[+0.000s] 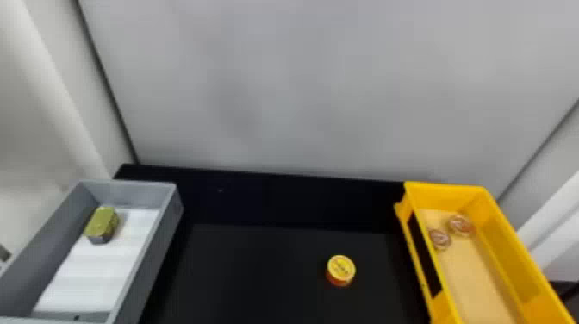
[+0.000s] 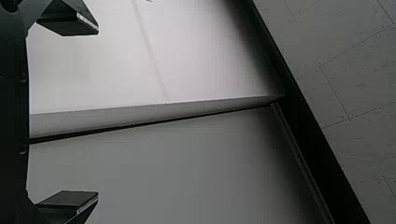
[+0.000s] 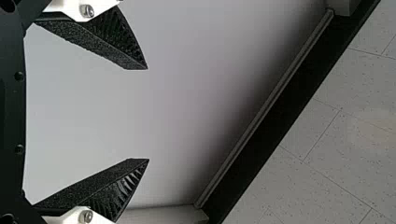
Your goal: Pick up the round yellow can and place it in the yellow rectangular box
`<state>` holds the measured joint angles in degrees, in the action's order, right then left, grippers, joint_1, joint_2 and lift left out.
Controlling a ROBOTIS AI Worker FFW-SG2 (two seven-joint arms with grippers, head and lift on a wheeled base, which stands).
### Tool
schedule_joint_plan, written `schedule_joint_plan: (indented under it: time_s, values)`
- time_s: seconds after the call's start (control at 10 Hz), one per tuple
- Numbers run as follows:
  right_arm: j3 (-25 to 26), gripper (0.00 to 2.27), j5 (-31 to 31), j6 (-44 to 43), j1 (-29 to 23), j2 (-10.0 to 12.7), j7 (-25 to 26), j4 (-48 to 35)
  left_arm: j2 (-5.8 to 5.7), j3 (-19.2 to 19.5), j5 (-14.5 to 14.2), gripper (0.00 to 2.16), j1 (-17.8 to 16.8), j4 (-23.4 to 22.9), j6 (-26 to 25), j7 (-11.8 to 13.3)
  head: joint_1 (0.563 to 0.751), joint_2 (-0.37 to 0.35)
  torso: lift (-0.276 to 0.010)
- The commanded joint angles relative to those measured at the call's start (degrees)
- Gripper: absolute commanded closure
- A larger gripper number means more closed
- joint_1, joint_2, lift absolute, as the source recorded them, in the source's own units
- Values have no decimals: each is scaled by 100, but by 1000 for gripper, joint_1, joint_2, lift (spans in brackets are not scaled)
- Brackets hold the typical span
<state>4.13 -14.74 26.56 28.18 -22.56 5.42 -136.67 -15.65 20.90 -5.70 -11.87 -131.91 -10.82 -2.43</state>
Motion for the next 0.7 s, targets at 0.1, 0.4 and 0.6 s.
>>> schedule_joint_plan:
  time_s: [0.1, 0.4, 0.6]
  values:
    - [0, 64, 5, 0, -5, -3, -24, 0, 0, -6, -54, 65, 35, -10, 1, -65, 694, -78, -8]
    - [-8, 64, 5, 9, -14, -3, -24, 0, 0, -24, -19, 65, 27, -10, 19, -74, 694, -78, -8]
    - [-35, 64, 40, 114, -14, -3, -24, 9, 0, -33, -19, 65, 18, -10, 27, -74, 694, -78, -8]
